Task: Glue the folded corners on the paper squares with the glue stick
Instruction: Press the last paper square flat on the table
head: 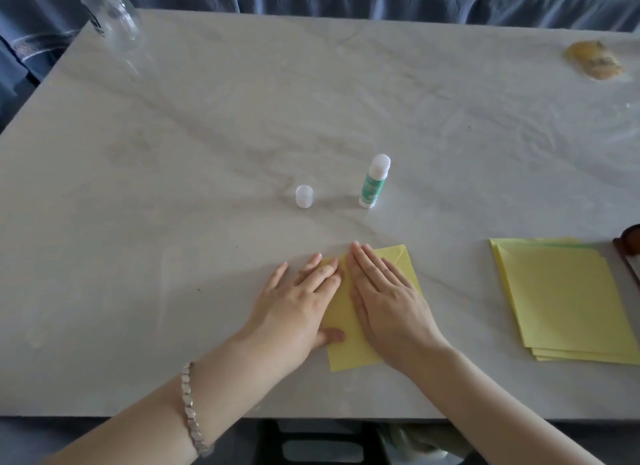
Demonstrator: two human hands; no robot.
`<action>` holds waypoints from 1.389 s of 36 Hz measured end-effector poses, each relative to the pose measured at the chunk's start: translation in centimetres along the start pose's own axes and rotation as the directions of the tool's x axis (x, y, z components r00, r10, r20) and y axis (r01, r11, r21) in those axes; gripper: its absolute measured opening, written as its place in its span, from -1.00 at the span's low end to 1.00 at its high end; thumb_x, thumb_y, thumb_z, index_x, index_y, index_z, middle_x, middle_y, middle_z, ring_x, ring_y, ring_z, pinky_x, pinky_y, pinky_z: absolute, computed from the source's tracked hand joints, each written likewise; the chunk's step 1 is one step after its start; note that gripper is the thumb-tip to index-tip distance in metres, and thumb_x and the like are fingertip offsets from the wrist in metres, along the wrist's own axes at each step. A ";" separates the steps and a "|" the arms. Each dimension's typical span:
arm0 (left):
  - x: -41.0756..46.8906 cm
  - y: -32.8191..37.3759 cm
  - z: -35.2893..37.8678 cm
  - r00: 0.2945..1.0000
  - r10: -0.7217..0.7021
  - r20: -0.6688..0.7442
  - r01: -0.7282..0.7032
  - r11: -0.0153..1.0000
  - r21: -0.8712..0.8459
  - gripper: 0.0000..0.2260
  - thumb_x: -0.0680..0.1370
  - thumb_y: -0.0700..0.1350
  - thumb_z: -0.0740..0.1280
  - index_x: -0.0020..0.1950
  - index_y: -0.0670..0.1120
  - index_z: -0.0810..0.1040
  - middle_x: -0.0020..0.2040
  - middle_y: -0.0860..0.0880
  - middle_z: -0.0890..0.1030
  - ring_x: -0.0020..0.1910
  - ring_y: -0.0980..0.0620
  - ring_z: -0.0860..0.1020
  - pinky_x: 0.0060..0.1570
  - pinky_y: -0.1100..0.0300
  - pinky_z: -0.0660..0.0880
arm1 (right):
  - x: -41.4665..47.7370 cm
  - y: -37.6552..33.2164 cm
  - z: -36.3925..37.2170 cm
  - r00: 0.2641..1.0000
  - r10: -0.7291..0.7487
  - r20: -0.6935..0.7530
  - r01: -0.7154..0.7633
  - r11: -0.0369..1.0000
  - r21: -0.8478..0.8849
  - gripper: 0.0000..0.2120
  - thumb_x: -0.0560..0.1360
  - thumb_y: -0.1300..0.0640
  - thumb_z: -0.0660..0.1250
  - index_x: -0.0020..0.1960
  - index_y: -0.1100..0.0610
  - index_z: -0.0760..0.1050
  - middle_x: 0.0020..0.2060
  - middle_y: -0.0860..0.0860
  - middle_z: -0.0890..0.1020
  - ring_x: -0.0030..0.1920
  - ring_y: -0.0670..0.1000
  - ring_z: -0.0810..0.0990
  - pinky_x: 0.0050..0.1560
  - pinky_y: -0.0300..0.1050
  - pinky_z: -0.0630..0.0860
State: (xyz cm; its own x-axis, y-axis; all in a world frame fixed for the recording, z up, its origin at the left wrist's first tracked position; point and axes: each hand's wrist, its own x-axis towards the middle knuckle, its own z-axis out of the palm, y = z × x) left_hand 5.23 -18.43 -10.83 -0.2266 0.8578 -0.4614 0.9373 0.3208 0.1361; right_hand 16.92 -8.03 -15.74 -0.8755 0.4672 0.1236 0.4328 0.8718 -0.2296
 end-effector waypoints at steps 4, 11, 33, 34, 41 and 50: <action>-0.1 0.1 -0.2 1.000 -0.013 0.013 0.013 1.000 0.008 -0.31 0.56 0.24 0.14 0.55 0.03 -0.12 0.54 0.16 -0.23 0.50 0.15 -0.26 0.46 0.07 -0.21 | 0.5 0.6 0.1 1.000 -0.017 0.026 0.017 1.000 -0.011 -0.51 0.62 0.04 -0.14 0.35 0.24 0.37 0.35 0.10 0.43 0.35 0.05 0.38 0.38 -0.16 0.10; -0.4 1.2 0.2 0.995 -0.074 -0.065 0.074 0.997 -0.001 -0.32 0.56 0.30 0.03 0.55 0.00 -0.10 0.55 0.12 -0.22 0.51 0.11 -0.25 0.44 -0.05 -0.24 | 0.3 3.8 -1.1 0.995 0.000 0.097 0.007 0.998 -0.064 -0.41 0.62 -0.03 -0.24 0.34 0.23 0.40 0.34 0.09 0.44 0.33 0.06 0.41 0.37 -0.15 0.14; 1.9 2.8 5.8 0.858 0.068 -0.509 -0.113 0.992 -0.058 -0.28 0.45 0.36 0.06 0.37 -0.16 0.30 0.39 -0.33 0.35 0.41 -0.26 0.25 0.31 -0.21 0.12 | 0.7 7.9 -4.1 0.965 -0.137 0.222 0.059 0.943 0.328 -0.52 0.51 0.04 0.32 0.39 0.10 0.33 0.39 -0.19 0.19 0.31 -0.42 -0.03 0.31 -0.54 -0.16; 2.0 2.9 5.8 0.859 0.068 -0.507 -0.107 0.993 -0.048 -0.26 0.43 0.37 0.06 0.37 -0.16 0.29 0.39 -0.33 0.35 0.42 -0.25 0.22 0.32 -0.21 0.11 | 0.5 7.9 -4.3 0.958 -0.139 0.252 0.053 0.946 0.321 -0.47 0.49 0.02 0.33 0.41 0.07 0.30 0.38 -0.23 0.13 0.29 -0.45 -0.08 0.28 -0.57 -0.19; 1.9 2.8 5.3 0.892 0.035 -0.451 -0.085 0.992 -0.093 -0.21 0.50 0.42 -0.17 0.41 -0.16 0.31 0.41 -0.32 0.32 0.42 -0.22 0.20 0.31 -0.20 0.10 | -1.8 7.0 -4.1 0.937 -0.155 0.314 0.136 0.987 0.080 -0.18 0.39 -0.38 -0.01 0.49 0.09 0.10 0.45 -0.12 -0.05 0.41 -0.27 -0.22 0.38 -0.39 -0.31; 2.0 2.7 5.7 0.891 0.042 -0.451 -0.068 0.997 -0.041 -0.24 0.46 0.45 -0.10 0.48 0.00 0.23 0.46 -0.29 0.26 0.45 -0.21 0.15 0.33 -0.20 0.06 | -4.6 6.5 -3.2 0.961 -0.144 0.237 0.171 0.980 -0.097 -0.35 0.55 -0.29 -0.18 0.44 0.09 0.19 0.42 -0.06 0.25 0.43 -0.06 0.14 0.40 -0.09 0.01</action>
State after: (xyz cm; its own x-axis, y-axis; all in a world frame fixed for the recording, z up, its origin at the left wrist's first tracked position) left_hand 8.80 -18.15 -16.36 -0.2821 0.9593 -0.0097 0.9388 0.2781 0.2034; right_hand 24.46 -4.08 -14.71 -0.9545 0.2882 -0.0768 0.2954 0.9490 -0.1103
